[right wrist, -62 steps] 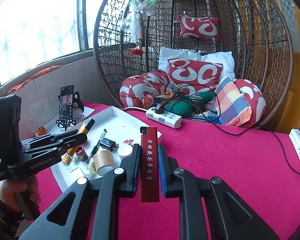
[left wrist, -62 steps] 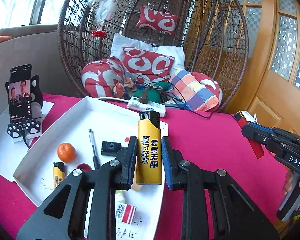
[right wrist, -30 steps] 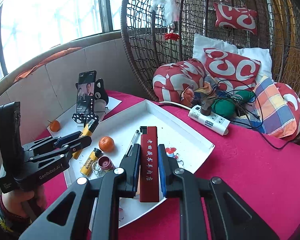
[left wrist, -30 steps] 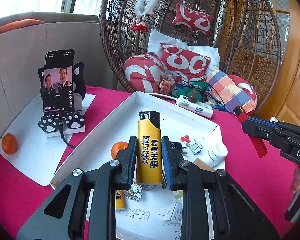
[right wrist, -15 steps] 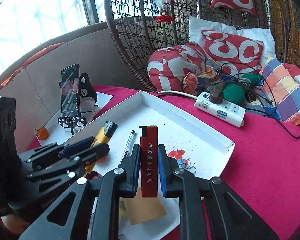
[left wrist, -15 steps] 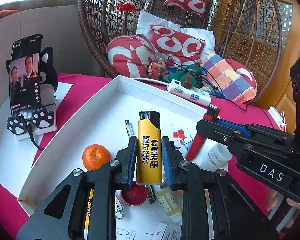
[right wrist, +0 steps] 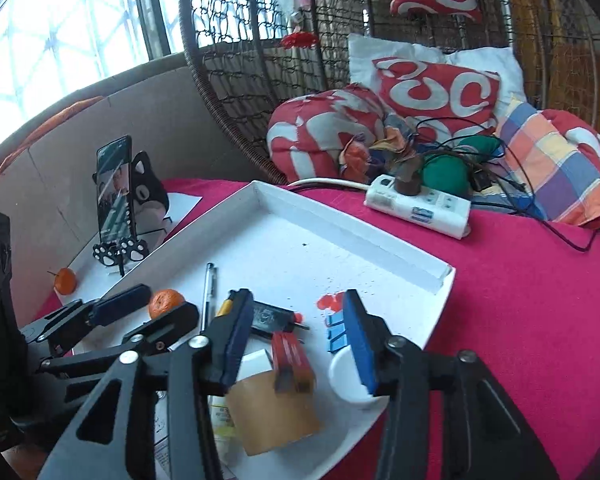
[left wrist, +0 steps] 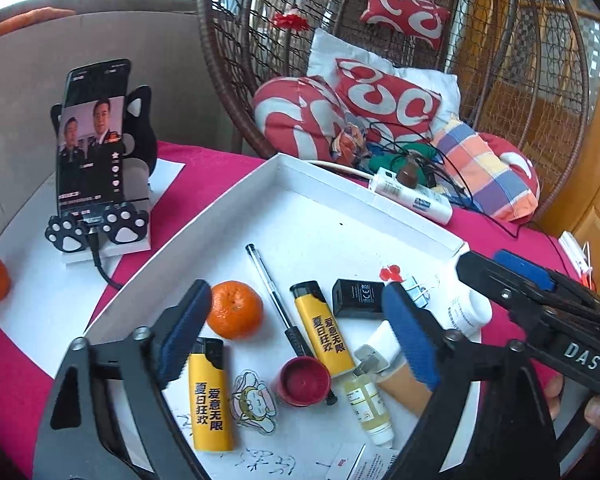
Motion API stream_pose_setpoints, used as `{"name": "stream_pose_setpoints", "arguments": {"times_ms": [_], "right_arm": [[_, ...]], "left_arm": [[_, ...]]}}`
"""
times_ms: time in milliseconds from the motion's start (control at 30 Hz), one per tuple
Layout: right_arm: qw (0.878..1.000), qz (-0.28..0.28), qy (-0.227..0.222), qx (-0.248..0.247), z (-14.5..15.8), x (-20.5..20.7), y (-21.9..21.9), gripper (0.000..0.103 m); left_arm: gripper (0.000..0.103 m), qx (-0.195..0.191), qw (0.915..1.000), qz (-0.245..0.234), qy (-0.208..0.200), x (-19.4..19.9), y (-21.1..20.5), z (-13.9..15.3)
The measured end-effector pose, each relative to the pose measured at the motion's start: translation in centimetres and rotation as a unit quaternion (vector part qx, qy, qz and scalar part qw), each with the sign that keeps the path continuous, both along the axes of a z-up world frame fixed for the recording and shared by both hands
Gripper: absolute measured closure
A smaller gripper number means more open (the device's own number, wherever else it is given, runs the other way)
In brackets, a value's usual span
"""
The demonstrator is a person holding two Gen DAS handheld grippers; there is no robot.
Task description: Organize rigid objects
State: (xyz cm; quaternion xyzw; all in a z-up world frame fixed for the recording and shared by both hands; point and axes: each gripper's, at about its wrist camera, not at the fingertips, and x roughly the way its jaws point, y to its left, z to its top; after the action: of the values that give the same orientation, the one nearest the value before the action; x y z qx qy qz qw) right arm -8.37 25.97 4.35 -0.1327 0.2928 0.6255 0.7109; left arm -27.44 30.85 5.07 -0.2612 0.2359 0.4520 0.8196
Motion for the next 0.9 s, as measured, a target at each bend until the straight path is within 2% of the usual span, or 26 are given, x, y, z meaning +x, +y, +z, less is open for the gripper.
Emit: {"name": "stream_pose_setpoints", "arguments": {"times_ms": [33,67,233,300,400,500,700,833,900], "right_arm": [[1.000,-0.008,0.004,0.007,0.2,0.5,-0.5,0.020],[1.000,-0.014,0.008,0.015,0.5,0.8,-1.2,0.014],[0.998,-0.023,0.001,0.051,1.9,0.9,-4.3,0.012],[0.997,-0.028,-0.007,0.068,2.5,0.7,-5.8,0.001],[0.994,-0.038,-0.028,0.098,3.6,0.5,-8.3,0.000],[0.990,-0.053,-0.056,0.121,4.6,0.3,-10.7,0.000],[0.985,-0.073,-0.075,0.140,5.6,0.5,-14.2,0.000],[0.981,-0.092,-0.071,0.154,5.9,1.4,-15.7,0.000],[0.979,-0.092,-0.076,0.163,6.2,1.6,-16.5,0.000]], "left_arm": [[0.000,0.001,0.9999,0.004,-0.009,-0.5,-0.2,0.2],[0.000,0.003,0.9999,0.007,-0.015,-0.9,-0.4,0.4],[0.000,0.026,0.9995,0.003,-0.018,-1.3,-2.6,1.7],[0.000,0.039,0.9991,-0.007,-0.014,-1.0,-3.7,2.3],[0.000,0.060,0.9976,-0.033,-0.010,-0.3,-5.5,3.4],[0.000,0.091,0.9948,-0.042,0.016,0.7,-7.5,4.6],[0.000,0.146,0.9861,-0.054,0.059,1.8,-11.6,6.5],[0.000,0.166,0.9818,-0.065,0.066,2.1,-13.5,7.5],[0.000,0.163,0.9829,-0.069,0.052,1.9,-14.0,8.2]]}}
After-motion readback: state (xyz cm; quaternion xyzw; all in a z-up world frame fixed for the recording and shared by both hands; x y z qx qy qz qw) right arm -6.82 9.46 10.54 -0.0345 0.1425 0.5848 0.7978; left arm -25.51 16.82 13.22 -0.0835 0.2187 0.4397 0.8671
